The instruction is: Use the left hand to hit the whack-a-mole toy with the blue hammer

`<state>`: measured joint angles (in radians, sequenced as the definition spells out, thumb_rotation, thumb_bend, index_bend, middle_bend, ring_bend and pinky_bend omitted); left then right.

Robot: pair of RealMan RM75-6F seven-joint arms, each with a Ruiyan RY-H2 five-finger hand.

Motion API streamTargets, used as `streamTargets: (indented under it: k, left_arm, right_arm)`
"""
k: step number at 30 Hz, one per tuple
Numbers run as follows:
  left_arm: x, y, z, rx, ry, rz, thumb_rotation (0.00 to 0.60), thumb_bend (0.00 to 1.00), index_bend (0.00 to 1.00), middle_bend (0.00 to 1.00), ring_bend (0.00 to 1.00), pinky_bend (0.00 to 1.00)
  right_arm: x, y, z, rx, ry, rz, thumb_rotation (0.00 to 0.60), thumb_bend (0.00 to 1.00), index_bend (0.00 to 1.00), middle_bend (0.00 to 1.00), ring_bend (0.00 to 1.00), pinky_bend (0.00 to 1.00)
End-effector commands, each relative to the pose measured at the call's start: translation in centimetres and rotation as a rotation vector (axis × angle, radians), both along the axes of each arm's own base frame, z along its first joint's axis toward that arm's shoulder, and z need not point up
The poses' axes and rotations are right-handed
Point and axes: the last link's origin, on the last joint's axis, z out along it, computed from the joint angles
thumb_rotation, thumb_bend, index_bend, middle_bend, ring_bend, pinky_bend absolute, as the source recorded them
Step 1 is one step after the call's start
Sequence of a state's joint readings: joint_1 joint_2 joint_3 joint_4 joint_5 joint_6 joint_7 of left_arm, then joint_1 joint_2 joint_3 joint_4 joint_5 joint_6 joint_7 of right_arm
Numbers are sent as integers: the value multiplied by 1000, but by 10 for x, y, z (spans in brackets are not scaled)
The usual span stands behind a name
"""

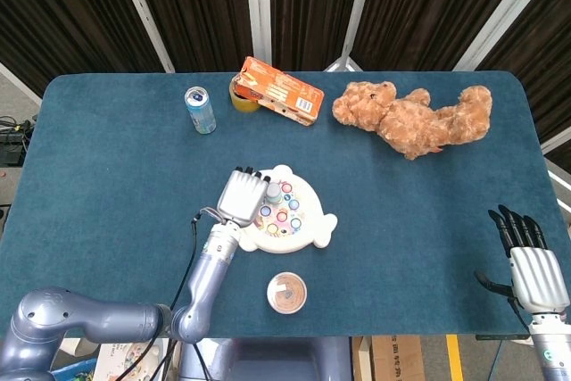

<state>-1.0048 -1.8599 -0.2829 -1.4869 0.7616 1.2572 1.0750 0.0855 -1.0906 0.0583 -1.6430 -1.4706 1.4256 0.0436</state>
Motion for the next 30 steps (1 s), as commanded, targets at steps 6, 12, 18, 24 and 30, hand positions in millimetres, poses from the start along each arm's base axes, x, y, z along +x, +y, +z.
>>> streamTargets:
  k: [6,12,18,24,30]
  left_arm:
    - [-4,-4,28,37,-41,1,600,622,659,487,379,501]
    - [-35,-13,54,52,-53,40,600,622,659,487,379,501]
    - [-79,-25,69,48,-44,90,600,622,658,486,379,501]
    - [-124,-34,73,31,-22,145,600,622,653,486,379,501]
    - [-153,-38,64,10,-6,168,600,622,639,483,379,501]
  right_arm:
    - [0,0,-1,1,3,-1,600,193,0,0,0,0]
    - [1,1,-1,-4,10,1,600,193,0,0,0,0]
    - [1,2,-1,-5,13,2,600,193,0,0,0,0]
    - [2,2,-3,-5,17,2,600,193,0,0,0,0]
    - [2,1,-4,-5,17,-2,600,194,0,0,0,0]
